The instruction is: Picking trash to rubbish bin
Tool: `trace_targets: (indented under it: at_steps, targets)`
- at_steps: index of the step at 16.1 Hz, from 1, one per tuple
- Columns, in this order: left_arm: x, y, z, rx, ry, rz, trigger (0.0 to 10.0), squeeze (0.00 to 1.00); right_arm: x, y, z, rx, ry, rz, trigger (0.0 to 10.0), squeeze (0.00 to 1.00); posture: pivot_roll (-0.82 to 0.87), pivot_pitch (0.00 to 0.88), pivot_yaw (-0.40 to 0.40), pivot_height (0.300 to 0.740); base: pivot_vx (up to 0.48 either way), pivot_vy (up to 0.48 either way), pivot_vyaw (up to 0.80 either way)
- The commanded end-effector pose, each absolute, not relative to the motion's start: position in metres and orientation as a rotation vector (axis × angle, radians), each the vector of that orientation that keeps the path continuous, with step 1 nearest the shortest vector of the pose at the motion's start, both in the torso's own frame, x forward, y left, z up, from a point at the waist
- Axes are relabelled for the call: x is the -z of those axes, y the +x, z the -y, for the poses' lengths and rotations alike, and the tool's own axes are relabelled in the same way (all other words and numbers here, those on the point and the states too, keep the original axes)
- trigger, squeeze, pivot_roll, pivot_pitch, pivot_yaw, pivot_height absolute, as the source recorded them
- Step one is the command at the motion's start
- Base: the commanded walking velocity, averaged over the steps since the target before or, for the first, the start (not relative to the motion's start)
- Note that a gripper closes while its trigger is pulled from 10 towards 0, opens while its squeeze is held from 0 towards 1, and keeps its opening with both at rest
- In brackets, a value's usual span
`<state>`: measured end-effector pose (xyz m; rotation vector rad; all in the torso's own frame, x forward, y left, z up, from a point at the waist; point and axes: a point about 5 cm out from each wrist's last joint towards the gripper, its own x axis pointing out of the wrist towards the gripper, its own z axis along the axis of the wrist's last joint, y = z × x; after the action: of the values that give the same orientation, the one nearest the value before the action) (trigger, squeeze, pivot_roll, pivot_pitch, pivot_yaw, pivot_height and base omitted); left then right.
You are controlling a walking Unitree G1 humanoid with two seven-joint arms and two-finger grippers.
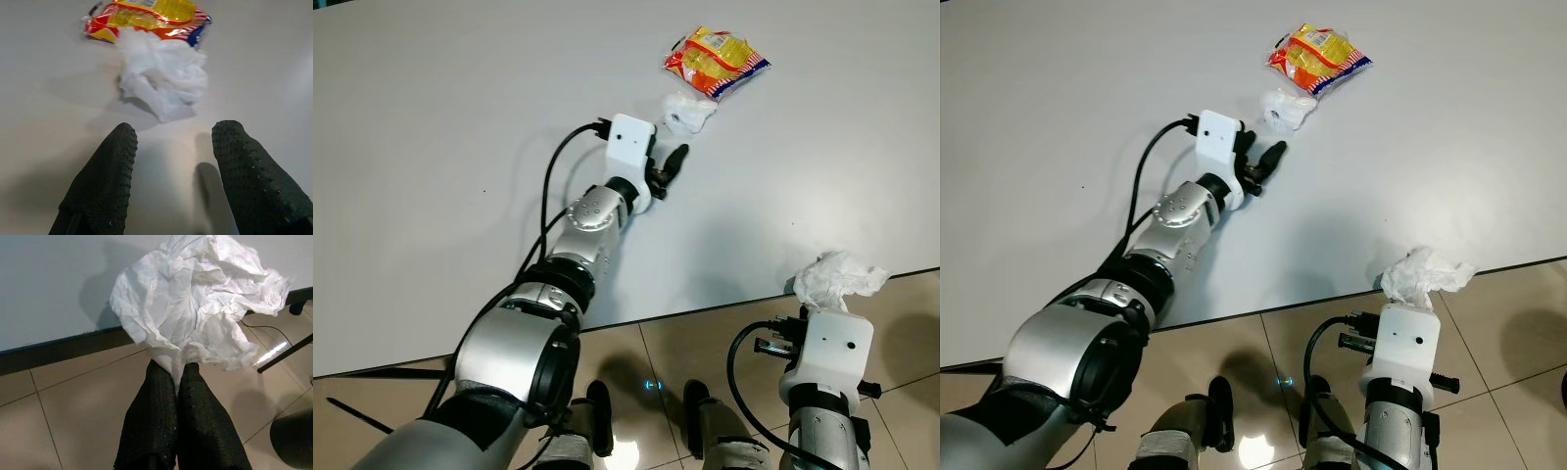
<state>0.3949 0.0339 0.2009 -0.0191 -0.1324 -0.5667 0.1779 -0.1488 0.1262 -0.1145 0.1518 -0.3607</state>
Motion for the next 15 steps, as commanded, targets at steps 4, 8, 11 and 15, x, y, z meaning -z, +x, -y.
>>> trace_targets:
  at_steps: [4, 8, 11, 15]
  targets:
    - [-0.195, 0.389, -0.018, 0.624, -0.060, 0.103, 10.0, 0.00, -0.149, 0.175, 0.144, 0.386, -0.046, -0.025, 10.0, 0.00, -0.13, 0.354, 0.108, 0.740, 0.000, 0.000, 0.00]
    - [-0.196, 0.388, -0.014, 0.631, -0.064, 0.106, 10.0, 0.00, -0.181, 0.182, 0.142, 0.381, -0.115, 0.125, 10.0, 0.00, -0.13, 0.341, 0.111, 0.740, 0.000, 0.000, 0.00]
    - [-0.197, 0.389, -0.016, 0.619, -0.057, 0.111, 10.0, 0.00, -0.187, 0.183, 0.140, 0.369, -0.107, 0.160, 10.0, 0.00, -0.14, 0.340, 0.111, 0.740, 0.000, 0.000, 0.00]
    - [-0.202, 0.392, -0.022, 0.561, -0.032, 0.146, 10.0, 0.00, -0.189, 0.182, 0.137, 0.357, -0.111, 0.158, 10.0, 0.00, -0.16, 0.350, 0.111, 0.740, 0.000, 0.000, 0.00]
